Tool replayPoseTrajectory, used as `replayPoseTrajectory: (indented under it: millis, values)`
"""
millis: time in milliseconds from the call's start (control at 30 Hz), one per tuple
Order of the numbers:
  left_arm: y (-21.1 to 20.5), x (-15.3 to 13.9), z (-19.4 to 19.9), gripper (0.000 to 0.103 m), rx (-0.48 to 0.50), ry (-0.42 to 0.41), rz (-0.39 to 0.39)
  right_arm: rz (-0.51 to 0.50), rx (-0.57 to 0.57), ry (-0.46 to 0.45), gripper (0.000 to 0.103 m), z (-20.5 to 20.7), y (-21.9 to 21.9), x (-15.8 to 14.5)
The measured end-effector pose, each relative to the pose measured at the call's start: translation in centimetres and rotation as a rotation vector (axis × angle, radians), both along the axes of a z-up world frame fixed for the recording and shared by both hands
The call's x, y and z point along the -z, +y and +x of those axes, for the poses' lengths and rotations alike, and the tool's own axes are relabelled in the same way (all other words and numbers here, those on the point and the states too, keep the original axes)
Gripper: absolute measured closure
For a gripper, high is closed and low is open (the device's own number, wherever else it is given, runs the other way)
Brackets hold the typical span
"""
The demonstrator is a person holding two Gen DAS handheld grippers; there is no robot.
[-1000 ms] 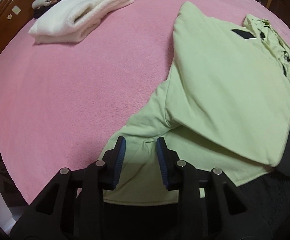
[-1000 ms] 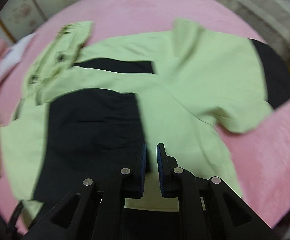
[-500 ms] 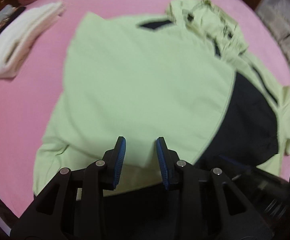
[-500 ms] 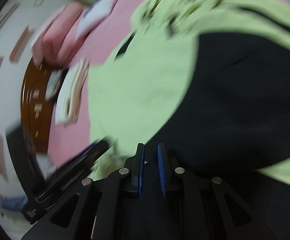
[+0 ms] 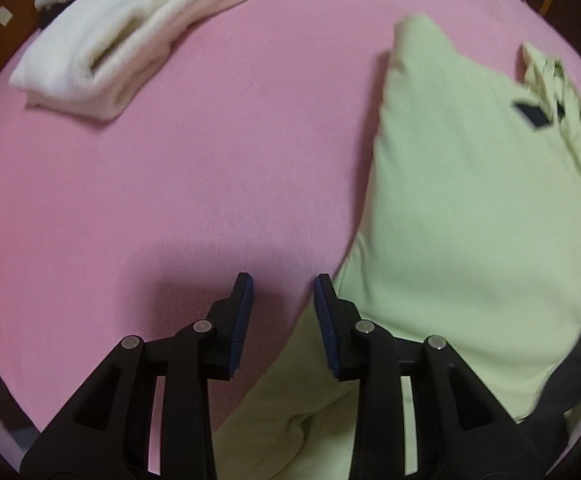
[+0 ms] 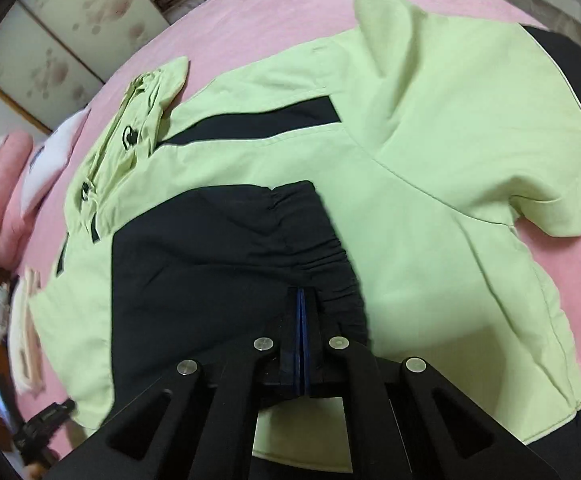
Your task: Fold large clothes
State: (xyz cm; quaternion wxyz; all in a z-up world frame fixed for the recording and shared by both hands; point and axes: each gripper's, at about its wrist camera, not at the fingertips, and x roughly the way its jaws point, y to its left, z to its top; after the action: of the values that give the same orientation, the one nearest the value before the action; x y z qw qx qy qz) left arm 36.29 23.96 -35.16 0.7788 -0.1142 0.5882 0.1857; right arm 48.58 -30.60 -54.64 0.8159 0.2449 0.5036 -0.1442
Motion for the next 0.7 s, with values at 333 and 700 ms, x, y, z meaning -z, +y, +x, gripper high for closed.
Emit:
replayPoseTrajectory:
  millis: [333, 700]
  values:
    - [-6.8, -3.9, 5.1, 0.076, 0.391, -0.229, -0.109, 0.287, -0.505, -0.124, 0.101, 7.0, 18.6, -0.7]
    - [-0.9, 1.3, 12.7, 0.087, 0.358, -0.192, -0.039, 0.011, -0.306, -0.179, 0.103, 8.8, 12.1, -1.0]
